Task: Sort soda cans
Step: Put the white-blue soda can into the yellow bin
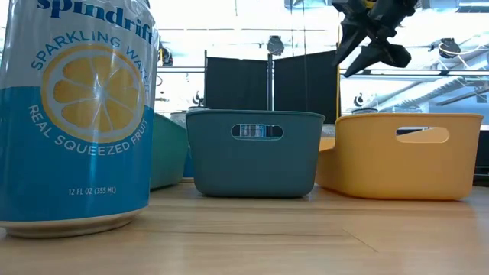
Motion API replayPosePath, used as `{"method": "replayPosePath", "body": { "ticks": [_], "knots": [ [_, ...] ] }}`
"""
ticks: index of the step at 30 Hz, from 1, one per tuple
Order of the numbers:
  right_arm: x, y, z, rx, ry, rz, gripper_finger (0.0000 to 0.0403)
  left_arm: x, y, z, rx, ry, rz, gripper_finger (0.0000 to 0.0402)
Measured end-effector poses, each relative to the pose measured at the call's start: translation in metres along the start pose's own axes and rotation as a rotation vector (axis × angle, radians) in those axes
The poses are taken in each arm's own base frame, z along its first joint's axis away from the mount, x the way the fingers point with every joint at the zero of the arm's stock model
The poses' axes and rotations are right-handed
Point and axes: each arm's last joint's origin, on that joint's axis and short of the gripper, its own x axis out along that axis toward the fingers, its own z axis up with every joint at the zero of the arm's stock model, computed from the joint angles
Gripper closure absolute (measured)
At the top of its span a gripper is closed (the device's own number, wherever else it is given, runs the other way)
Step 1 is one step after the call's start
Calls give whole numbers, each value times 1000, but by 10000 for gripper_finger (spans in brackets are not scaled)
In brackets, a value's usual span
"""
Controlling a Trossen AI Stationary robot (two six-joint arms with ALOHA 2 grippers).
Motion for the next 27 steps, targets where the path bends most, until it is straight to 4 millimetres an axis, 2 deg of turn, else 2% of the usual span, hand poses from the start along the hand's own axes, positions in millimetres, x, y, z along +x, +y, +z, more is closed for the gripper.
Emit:
{"method": "replayPosePath", "body": {
  "ticks": [4,11,15,22,27],
  "knots": [
    [0,0,0,1,-11,-10,209,0,0,0,0,0,0,200],
    [0,-4,1,-2,-47,-75,122,0,0,0,0,0,0,200],
    [0,-4,1,43,-51,-67,89,0,0,0,0,0,0,200],
    [-1,-4,4,73,-67,-55,78,0,0,0,0,0,0,200],
    [-26,-2,26,42,-159,-17,86,0,0,0,0,0,0,200]
  ]
}}
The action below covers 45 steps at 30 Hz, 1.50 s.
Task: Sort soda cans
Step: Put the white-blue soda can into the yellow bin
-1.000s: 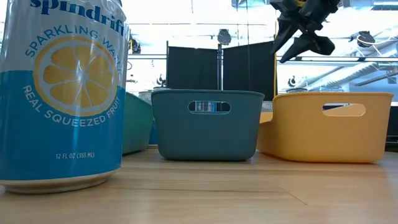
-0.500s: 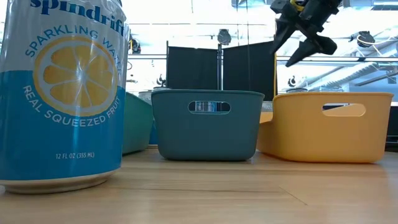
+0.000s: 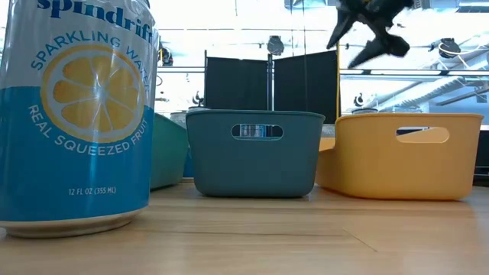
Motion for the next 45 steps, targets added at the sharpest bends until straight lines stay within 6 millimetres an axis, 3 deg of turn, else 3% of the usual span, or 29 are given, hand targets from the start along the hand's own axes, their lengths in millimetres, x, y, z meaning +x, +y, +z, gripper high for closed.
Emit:
{"method": "replayPosePath", "body": {
  "ticks": [7,11,19,36,45],
  "knots": [
    [-28,3,40,-2,-151,-4,90,0,0,0,0,-1,0,200],
    [-30,-1,50,12,-152,-48,90,0,0,0,-1,-3,-1,200],
    [-28,-12,44,-1,-33,-118,90,0,0,0,-2,-3,-1,200],
    [-29,-21,37,-30,40,-208,90,0,0,0,-2,-4,-1,200],
    [-16,-39,26,59,268,-427,90,0,0,1,-74,-7,4,200]
  ]
}}
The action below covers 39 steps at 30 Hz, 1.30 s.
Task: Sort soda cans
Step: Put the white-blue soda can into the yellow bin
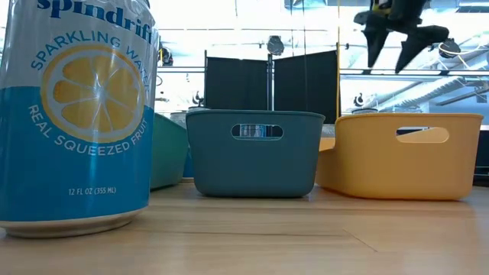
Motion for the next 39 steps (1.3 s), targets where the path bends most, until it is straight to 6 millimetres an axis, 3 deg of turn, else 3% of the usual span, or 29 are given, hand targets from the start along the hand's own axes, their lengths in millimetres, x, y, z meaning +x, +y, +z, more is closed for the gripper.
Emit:
{"method": "replayPosePath", "body": {
  "ticks": [7,15,30,39],
  "knots": [
    [25,9,11,-25,124,-48,90,0,0,0,-6,0,4,200],
    [49,3,28,-57,220,-109,90,0,0,0,-6,3,5,200],
    [61,-19,63,-71,191,78,90,0,0,-1,-5,5,5,200],
    [62,-17,65,-85,171,88,90,0,0,-1,-4,4,9,200]
  ]
}}
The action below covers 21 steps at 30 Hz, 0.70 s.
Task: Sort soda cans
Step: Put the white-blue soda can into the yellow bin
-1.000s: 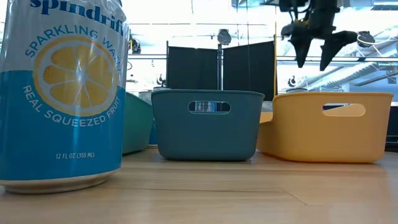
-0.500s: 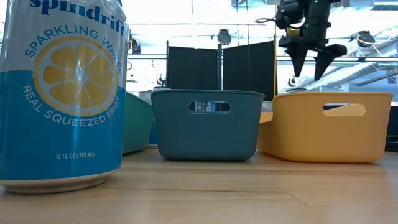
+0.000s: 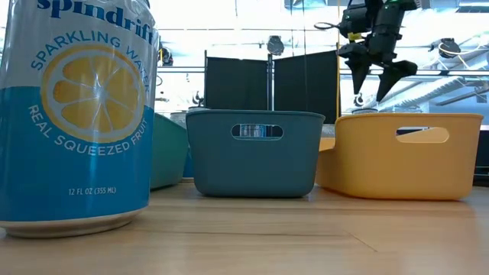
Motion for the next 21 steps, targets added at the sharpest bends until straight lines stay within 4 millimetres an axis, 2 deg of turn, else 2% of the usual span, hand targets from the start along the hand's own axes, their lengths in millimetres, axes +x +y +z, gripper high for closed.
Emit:
{"method": "replayPosePath", "body": {
  "ticks": [5,12,21],
  "knots": [
    [4,10,-2,-43,10,9,90,0,0,0,1,-1,5,200],
    [26,20,3,-77,61,-69,90,0,0,0,0,-2,8,200],
    [47,22,8,-49,126,-138,90,0,0,0,1,1,9,200]
  ]
}}
